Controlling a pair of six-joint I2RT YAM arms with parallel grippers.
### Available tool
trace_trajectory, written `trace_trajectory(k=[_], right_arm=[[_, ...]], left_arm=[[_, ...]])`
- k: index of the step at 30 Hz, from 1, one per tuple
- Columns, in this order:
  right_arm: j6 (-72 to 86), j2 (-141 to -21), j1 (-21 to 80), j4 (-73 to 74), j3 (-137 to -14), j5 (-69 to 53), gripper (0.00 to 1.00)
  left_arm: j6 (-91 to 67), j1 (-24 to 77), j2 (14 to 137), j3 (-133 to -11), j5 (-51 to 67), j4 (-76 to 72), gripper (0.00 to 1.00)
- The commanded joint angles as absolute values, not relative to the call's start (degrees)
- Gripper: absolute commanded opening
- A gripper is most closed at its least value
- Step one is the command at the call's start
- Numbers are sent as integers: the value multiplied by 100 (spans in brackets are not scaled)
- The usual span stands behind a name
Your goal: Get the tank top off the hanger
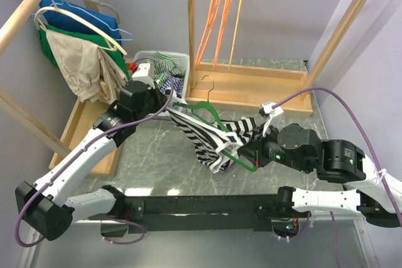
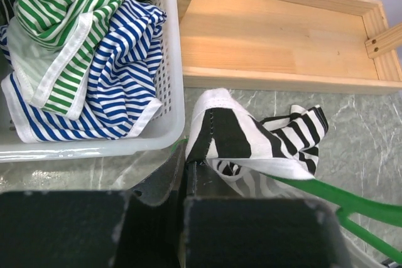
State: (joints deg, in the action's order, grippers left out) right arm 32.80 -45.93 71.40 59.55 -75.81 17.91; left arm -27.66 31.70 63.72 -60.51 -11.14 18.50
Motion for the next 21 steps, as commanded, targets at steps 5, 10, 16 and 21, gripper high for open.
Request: trace_trajectory(k=[5, 10, 16, 21], right_arm=[[3191, -4034, 7198, 5546, -7805, 1582, 0], [3111, -3823, 7198, 5186, -7699, 1441, 0], [3015, -3753, 7198, 4922, -7638, 1406, 0], [2874, -3727, 7207, 4712, -7603, 1310, 0]], left_arm=[[-2716, 2769, 6793, -6267, -1187, 2135, 7], [-2786, 2707, 7189, -6477, -1055, 2329, 16], [-2760, 2707, 7347, -6539, -1002, 2426, 23], [-2769, 2707, 7330, -6451, -994, 2504, 35]])
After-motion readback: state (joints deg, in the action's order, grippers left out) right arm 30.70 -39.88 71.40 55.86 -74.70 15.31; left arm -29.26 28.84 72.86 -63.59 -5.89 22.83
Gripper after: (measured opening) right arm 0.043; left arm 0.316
